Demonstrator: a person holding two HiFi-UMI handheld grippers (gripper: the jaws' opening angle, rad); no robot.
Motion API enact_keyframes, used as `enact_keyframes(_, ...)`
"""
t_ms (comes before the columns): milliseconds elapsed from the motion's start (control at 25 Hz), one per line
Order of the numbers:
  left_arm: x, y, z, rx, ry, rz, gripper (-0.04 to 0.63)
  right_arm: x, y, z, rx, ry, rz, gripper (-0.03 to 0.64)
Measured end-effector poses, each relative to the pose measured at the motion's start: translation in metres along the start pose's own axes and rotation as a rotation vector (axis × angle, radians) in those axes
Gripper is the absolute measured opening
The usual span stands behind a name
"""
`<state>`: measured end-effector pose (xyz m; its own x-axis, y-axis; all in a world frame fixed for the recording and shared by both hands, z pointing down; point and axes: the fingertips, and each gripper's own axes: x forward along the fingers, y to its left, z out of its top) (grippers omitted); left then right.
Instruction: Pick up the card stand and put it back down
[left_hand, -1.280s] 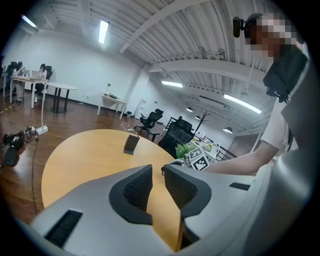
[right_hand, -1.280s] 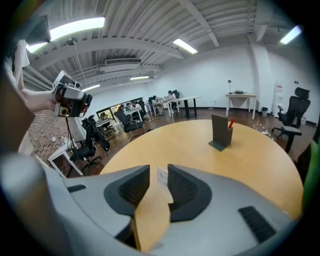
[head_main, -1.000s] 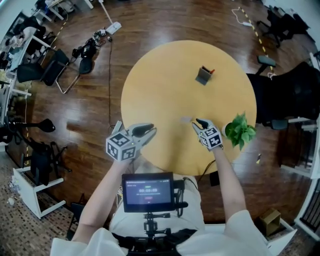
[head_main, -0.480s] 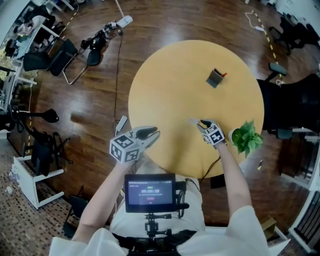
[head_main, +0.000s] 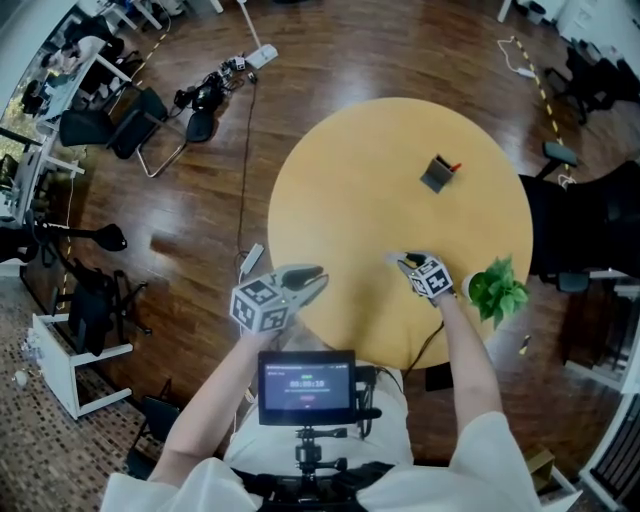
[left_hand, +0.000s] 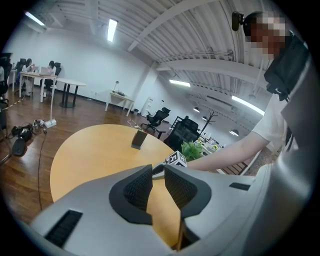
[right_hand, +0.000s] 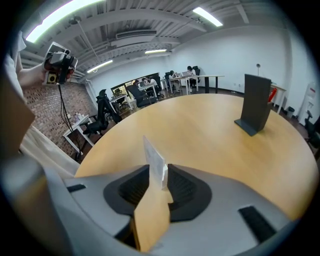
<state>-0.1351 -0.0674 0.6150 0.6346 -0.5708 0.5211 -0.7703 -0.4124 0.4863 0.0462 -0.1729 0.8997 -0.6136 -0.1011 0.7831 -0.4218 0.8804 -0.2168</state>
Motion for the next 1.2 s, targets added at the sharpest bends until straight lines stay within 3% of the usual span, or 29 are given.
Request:
enact_keyframes(120, -0.001, 0.000, -0.001, -0.008, 0.008, 0.004, 0.075, 0.002, 0.001, -0.001, 0.012, -0.009, 0.010, 0.142)
enact_keyframes(280, 0.001, -0.001, -0.004, -0.016, 0.017, 0.005, 0.077, 0.005, 0.002, -0.002, 0.023, -0.020, 0.023, 0.070)
enact_keyframes(520, 0.003, -0.002, -0.005, -0.015, 0.023, -0.001, 0.075, 0.002, 0.009, 0.002, 0.018, -0.061, 0.034, 0.034)
enact_keyframes(840, 0.006, -0.001, 0.004, -0.002, 0.009, -0.019, 0.075, -0.027, 0.030, 0.018, 0.103, -0.161, -0.002, 0.031)
enact_keyframes(1200, 0.006, 0.008, 0.032, 0.034, -0.067, -0.070, 0.075, -0.062, 0.052, 0.057, 0.190, -0.272, -0.076, 0.031)
